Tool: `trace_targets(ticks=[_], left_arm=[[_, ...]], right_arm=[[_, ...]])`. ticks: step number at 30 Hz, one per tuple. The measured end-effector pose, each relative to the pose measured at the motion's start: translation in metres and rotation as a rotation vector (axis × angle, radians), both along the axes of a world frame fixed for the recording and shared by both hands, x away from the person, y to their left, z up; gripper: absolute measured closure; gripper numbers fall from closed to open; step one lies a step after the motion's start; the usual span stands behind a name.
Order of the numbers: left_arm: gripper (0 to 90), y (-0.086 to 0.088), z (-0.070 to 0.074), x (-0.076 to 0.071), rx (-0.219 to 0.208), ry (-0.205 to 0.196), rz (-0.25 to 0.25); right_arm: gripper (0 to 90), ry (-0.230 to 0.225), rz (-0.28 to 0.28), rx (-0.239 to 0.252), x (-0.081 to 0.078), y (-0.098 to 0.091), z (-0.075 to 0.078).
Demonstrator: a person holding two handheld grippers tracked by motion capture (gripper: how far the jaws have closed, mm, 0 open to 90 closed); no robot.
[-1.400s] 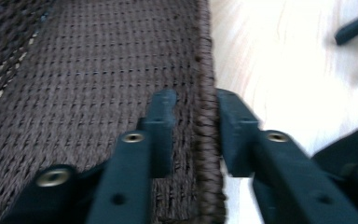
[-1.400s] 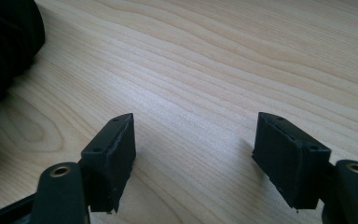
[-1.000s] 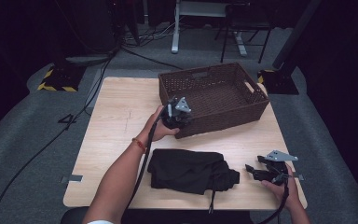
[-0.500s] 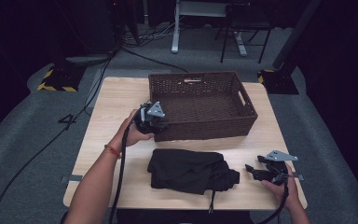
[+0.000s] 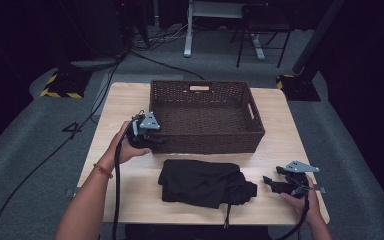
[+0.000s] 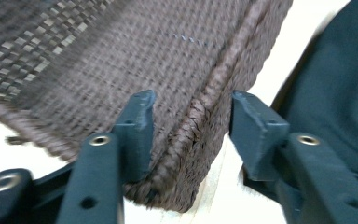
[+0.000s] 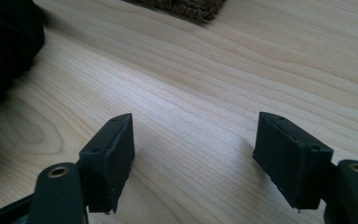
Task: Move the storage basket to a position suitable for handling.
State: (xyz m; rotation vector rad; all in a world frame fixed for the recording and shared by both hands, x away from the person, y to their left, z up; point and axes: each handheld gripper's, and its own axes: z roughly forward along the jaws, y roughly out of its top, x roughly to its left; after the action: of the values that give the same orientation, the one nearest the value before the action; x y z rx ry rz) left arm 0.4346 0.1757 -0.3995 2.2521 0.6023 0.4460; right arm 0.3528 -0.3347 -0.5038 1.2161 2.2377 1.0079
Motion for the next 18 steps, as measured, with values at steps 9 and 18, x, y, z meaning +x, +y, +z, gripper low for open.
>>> trace_targets(ticks=[9,18], left_arm=[[32.2,0.018,0.004,-0.065,-0.129,-0.046,0.044],[33.8,-0.011,-0.046,-0.095,-0.045,0.053,-0.052]], right_arm=[[32.2,-0.009,-0.013,-0.035,-0.001,0.002,0.003],[33.1,-0.081,0.115,0.026,-0.018,0.040,0.047]])
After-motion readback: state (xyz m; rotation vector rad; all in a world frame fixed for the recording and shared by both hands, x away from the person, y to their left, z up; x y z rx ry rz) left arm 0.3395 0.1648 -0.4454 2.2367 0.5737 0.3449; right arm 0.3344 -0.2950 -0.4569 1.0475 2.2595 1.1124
